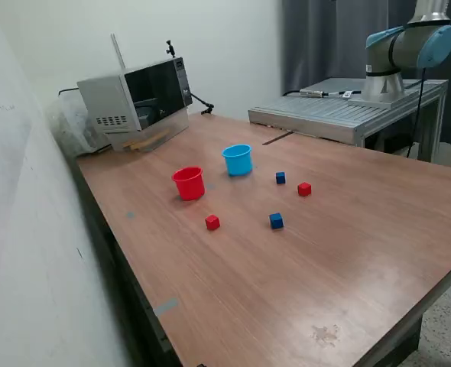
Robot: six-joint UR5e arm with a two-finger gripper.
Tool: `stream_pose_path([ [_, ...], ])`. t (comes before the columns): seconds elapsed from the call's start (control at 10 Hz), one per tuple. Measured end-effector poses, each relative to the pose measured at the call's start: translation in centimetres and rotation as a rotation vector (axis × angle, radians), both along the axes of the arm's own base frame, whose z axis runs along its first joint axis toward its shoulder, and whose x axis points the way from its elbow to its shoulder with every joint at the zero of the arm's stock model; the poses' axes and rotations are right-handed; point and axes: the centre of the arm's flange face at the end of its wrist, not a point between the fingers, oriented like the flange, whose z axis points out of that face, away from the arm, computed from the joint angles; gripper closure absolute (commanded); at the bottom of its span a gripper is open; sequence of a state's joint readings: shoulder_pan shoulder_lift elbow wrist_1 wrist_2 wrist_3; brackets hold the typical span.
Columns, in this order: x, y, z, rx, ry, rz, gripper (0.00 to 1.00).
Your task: Place red objects in the red bin, and blue objects in the blue bin.
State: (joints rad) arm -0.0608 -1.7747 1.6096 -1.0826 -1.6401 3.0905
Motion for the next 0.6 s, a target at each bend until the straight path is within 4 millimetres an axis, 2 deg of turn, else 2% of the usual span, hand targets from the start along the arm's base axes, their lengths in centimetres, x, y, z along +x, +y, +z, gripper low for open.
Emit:
stream_pose_path([
  [0.6,-5.8,0.3,3.0,0.016,0.267,0.002,0.0],
])
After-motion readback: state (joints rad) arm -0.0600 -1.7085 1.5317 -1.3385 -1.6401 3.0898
